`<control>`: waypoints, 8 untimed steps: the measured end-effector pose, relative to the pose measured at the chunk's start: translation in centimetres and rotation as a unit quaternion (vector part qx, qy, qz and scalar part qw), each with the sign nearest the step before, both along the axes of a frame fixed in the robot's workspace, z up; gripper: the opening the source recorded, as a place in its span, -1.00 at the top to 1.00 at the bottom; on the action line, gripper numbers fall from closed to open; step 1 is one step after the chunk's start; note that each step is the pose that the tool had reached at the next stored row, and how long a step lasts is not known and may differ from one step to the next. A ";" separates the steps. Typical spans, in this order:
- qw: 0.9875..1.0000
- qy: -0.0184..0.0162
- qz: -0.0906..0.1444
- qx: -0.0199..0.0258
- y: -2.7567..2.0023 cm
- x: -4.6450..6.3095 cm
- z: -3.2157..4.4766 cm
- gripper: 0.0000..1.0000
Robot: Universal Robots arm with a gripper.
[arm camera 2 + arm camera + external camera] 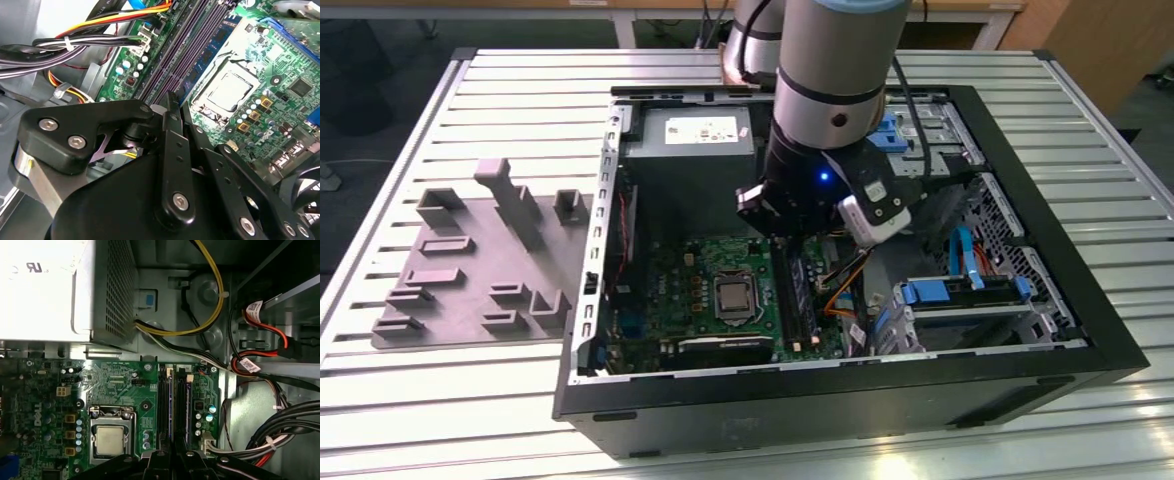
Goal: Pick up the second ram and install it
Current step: 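Insert the second ram into the second slot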
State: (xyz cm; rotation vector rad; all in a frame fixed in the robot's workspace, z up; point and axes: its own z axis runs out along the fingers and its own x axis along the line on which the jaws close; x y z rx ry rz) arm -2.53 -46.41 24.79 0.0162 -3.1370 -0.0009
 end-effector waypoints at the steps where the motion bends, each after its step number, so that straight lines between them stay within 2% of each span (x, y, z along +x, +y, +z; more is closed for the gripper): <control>1: 1.000 0.000 0.000 0.000 0.00 0.0 -0.12 0.73; 8: 1.000 0.000 -0.001 0.000 0.00 0.0 -0.45 0.73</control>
